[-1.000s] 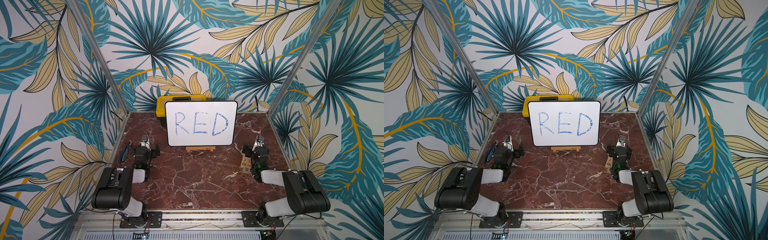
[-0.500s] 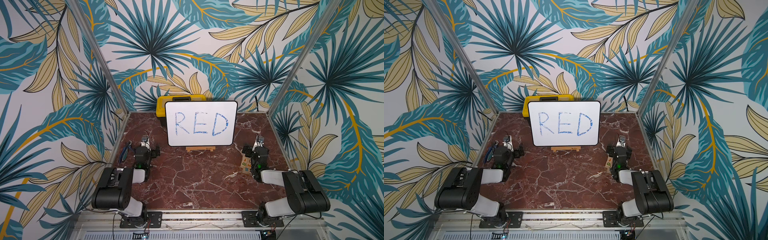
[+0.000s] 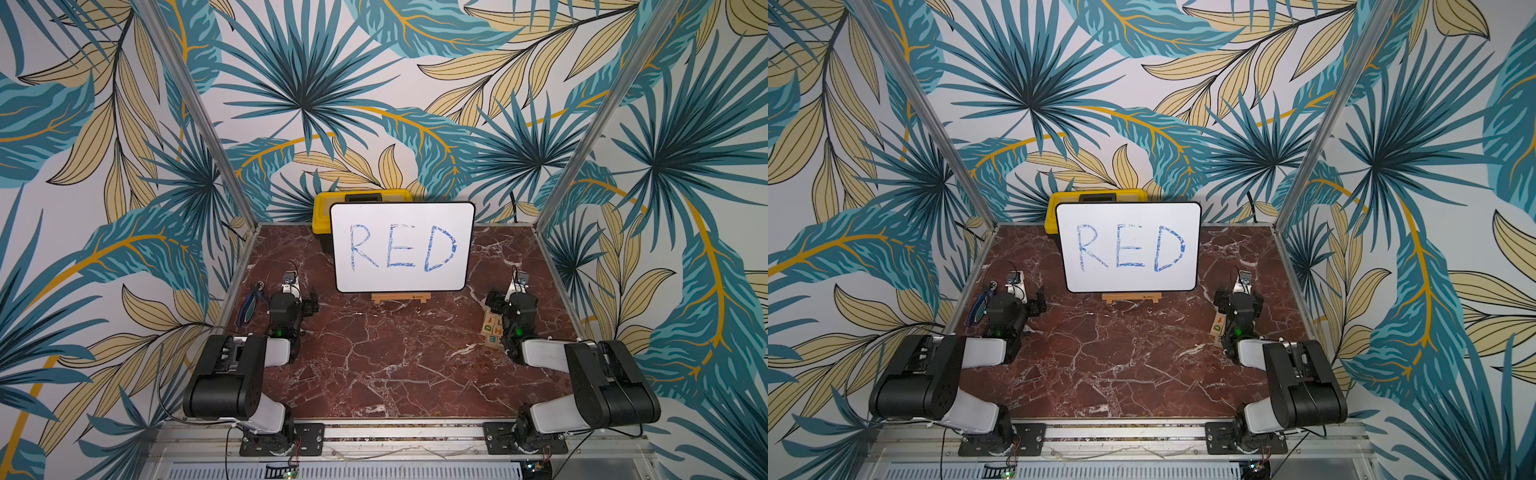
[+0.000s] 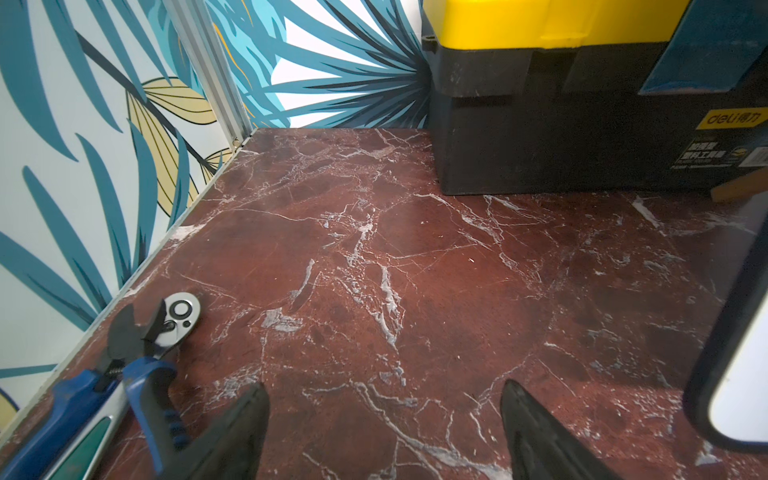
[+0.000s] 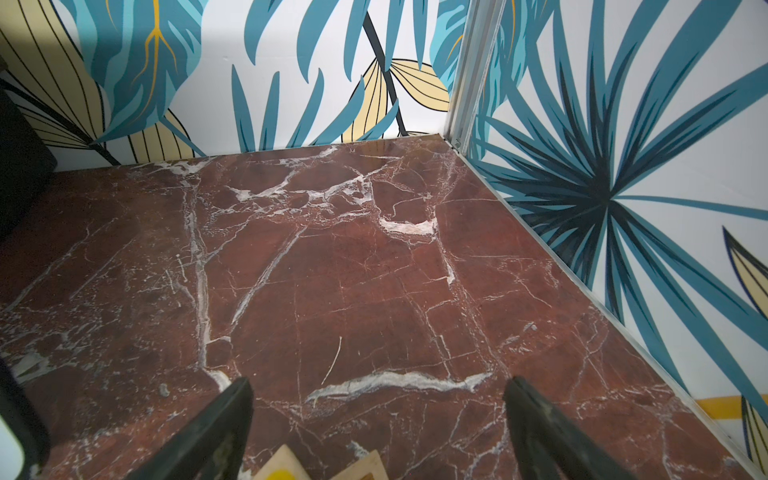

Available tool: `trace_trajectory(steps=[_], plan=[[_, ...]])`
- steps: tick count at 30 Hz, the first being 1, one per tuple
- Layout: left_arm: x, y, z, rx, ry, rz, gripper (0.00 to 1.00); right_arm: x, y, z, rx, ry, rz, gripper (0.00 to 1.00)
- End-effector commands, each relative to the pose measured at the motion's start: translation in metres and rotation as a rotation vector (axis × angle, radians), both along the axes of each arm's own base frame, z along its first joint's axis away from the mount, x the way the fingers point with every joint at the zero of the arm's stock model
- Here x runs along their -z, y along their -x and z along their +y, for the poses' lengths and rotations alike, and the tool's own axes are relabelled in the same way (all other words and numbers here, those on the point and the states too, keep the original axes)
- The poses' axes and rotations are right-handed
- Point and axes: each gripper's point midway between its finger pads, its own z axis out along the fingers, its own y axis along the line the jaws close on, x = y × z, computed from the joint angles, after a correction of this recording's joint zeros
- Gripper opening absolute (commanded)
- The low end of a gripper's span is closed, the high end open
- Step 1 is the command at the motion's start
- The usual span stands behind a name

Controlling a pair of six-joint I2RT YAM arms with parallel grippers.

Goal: Assemble the uppercase word "red" with letter blocks
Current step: Pick up the letter block from the center of the board.

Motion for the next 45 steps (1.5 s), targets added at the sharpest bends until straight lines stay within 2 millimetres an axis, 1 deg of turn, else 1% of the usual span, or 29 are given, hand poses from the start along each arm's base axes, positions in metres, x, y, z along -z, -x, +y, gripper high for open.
trace_trajectory(steps=[1,2,3,4,6,9,11,15,16,17,20,21,24,27,28,30,32,33,34,35,37,40,45], plan=[[-0.026,-0.013,-0.001,0.016,-0.010,-0.074,0.83,-0.004,-0.003,0.001,-0.014,0.013,-0.007,0.91],[-0.030,-0.012,0.002,0.000,-0.008,-0.085,0.83,-0.014,-0.005,0.002,-0.028,0.028,-0.029,0.90],[-0.034,-0.010,0.005,-0.021,-0.005,-0.093,0.83,-0.021,-0.006,0.003,-0.027,0.028,0.003,0.89],[-0.036,-0.009,0.007,-0.034,-0.004,-0.098,0.83,-0.027,-0.004,-0.001,0.006,0.008,0.040,0.88],[-0.042,-0.009,0.005,-0.023,-0.012,-0.107,0.82,-0.044,-0.004,-0.001,0.000,0.022,0.097,0.84],[-0.052,-0.007,0.005,-0.022,-0.014,-0.114,0.79,-0.070,0.002,-0.001,0.008,0.001,0.133,0.83],[-0.064,-0.001,0.003,-0.010,-0.017,-0.135,0.80,-0.079,0.010,0.003,0.002,-0.045,0.183,0.79],[-0.093,0.005,0.007,-0.049,-0.009,-0.170,0.78,-0.087,0.024,0.004,0.028,-0.103,0.248,0.76],[-0.098,0.006,0.007,-0.060,-0.004,-0.165,0.77,-0.081,0.033,0.003,0.045,-0.111,0.306,0.76],[-0.104,0.008,0.005,-0.058,0.002,-0.162,0.75,-0.080,0.038,0.002,0.059,-0.124,0.338,0.75],[-0.114,0.015,-0.009,-0.066,0.000,-0.163,0.73,-0.078,0.050,0.003,0.087,-0.160,0.423,0.73],[-0.116,0.017,-0.017,-0.058,-0.002,-0.158,0.73,-0.078,0.053,0.003,0.095,-0.174,0.444,0.73],[-0.124,0.029,-0.032,-0.070,0.009,-0.139,0.73,-0.077,0.059,0.011,0.072,-0.222,0.503,0.73],[-0.132,0.044,-0.035,-0.098,0.062,-0.123,0.72,-0.074,0.064,0.019,0.046,-0.255,0.559,0.73],[-0.135,0.050,-0.040,-0.078,0.088,-0.118,0.70,-0.073,0.064,0.021,0.040,-0.260,0.574,0.73],[-0.141,0.060,-0.049,-0.035,0.141,-0.115,0.69,-0.065,0.066,0.025,0.014,-0.265,0.612,0.73],[-0.149,0.070,-0.063,0.032,0.176,-0.123,0.69,-0.054,0.066,0.028,-0.002,-0.263,0.662,0.73],[-0.151,0.072,-0.066,0.046,0.196,-0.124,0.69,-0.047,0.066,0.029,-0.008,-0.261,0.687,0.73],[-0.153,0.075,-0.075,0.095,0.213,-0.125,0.69,-0.041,0.065,0.030,-0.007,-0.262,0.715,0.72],[-0.155,0.076,-0.086,0.149,0.217,-0.118,0.69,-0.034,0.065,0.028,0.013,-0.262,0.745,0.71],[-0.154,0.075,-0.098,0.192,0.213,-0.107,0.69,-0.026,0.061,0.028,0.023,-0.264,0.783,0.69],[-0.147,0.070,-0.115,0.241,0.191,-0.066,0.69,-0.015,0.054,0.031,0.018,-0.273,0.804,0.68],[-0.139,0.063,-0.148,0.334,0.180,-0.007,0.69,-0.002,0.049,0.032,0.026,-0.309,0.824,0.68]])
